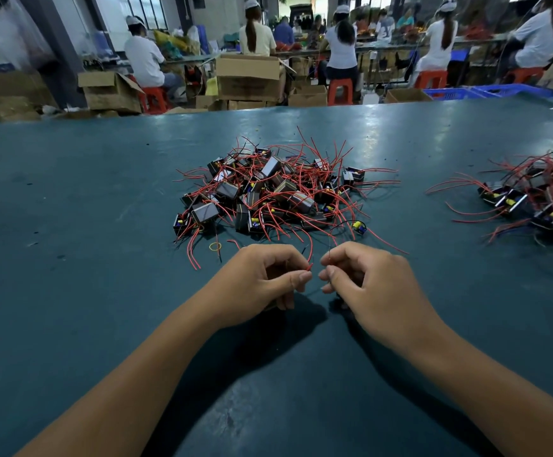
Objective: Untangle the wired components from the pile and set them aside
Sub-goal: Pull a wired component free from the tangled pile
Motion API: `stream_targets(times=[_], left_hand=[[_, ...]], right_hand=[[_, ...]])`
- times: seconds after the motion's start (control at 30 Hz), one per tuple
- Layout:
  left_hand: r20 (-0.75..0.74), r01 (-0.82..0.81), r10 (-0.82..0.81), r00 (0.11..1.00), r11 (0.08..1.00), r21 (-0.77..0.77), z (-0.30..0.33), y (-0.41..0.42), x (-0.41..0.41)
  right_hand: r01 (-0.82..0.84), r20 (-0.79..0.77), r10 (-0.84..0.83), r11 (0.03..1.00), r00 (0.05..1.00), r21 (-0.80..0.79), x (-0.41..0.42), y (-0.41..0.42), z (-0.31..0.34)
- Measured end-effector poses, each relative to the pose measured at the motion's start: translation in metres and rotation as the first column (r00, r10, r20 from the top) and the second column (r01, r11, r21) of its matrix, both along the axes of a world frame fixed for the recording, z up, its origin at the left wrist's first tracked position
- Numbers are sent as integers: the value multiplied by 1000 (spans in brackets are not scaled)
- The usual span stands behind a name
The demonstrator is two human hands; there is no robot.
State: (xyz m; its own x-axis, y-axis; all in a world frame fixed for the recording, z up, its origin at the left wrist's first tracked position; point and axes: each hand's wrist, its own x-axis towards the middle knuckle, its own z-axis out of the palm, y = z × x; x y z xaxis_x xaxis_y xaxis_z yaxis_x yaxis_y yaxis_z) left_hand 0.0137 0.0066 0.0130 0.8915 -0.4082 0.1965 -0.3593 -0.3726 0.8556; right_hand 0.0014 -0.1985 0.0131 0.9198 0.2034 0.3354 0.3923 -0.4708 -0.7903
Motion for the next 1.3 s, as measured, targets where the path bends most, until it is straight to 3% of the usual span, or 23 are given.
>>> stream_targets(times=[0.27, 0.63, 1.03, 1.3], left_hand=[[-1, -9, 9, 1000, 999, -31, 1, -3, -2], [-15, -23, 23, 1000, 1000, -14, 3, -3, -3], [-18, -2, 2, 1000, 1000, -14, 2, -2, -3], [-26, -9, 9, 1000, 1000, -13, 3, -2, -2]], right_hand=[[-24, -63, 33, 989, 997, 149, -1, 4, -9], [-60, -46, 71, 975, 996, 212, 0, 3, -9], [-65, -134, 112, 947, 985, 315, -1, 5, -11], [-54, -84, 80, 960, 993, 276, 1, 1, -6]])
